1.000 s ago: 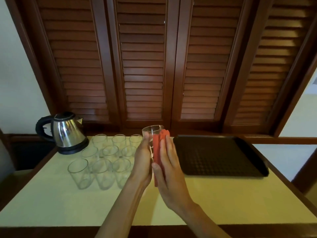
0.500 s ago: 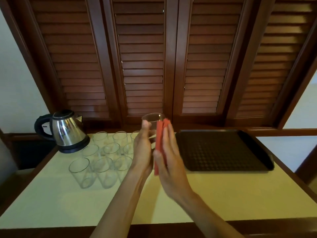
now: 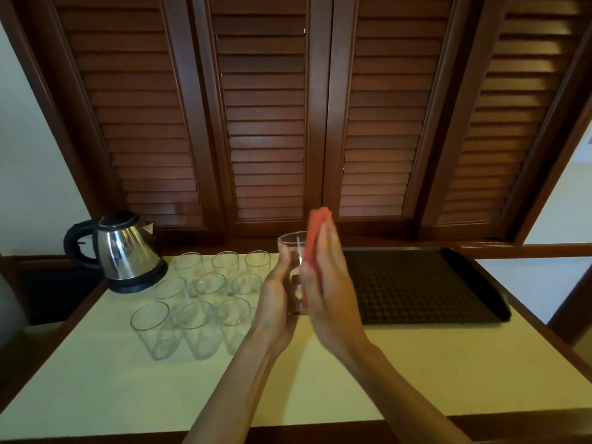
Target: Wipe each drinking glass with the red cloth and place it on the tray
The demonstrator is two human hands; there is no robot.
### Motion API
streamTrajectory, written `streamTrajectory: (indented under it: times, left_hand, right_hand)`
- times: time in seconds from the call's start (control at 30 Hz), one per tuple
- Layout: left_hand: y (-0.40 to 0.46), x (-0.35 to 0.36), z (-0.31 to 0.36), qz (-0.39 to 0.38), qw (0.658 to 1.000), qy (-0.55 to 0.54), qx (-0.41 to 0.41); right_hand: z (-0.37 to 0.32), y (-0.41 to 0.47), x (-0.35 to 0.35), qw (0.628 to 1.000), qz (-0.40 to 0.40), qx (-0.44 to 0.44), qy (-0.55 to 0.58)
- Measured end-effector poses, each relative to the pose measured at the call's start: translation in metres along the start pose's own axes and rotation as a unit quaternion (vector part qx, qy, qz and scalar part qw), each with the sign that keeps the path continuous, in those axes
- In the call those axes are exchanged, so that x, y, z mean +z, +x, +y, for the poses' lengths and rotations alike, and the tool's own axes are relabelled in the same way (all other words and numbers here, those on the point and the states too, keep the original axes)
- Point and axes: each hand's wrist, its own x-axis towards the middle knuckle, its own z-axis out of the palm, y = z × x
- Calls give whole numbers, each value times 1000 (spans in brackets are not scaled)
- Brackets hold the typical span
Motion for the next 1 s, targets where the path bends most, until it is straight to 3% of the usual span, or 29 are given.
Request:
streamTrajectory:
  times: [0.07,0.2,0.33,0.47,0.6,0.73,0.8,0.87,1.0]
  left_hand:
    - [4,-7,9,14,999,-40,14]
    - [0,-6,4,19,999,33,22]
    - [2,-11,13,36,999,-9,18]
    - [-6,-7,2,21,999,27,8]
    - [-4,-17,9,12,998,-53,7]
    - [-5,-17,5,15,1000,-3,23]
    - [-4,-16,5,15,1000,11,23]
    - [-1,-16,12,23,999,11,26]
    - [-3,-14,13,18,998,64,11]
  right_hand:
    - [2,-18,8,995,-48,-81,-35]
    - [2,-1,4,999,-4,32,37]
    - [2,-19,16,993,-55,-91,-46]
    - [2,6,7,999,-2,41,23]
    - [-7,-23,19,995,-68,-74,-17]
    - [-2,-4,10,997,-20,33,69]
    - [-9,-4,13,999,-19,12,33]
    - [-5,-16,21,997,-39,-65,-5]
    - [1,-5,14,998,-10,31,58]
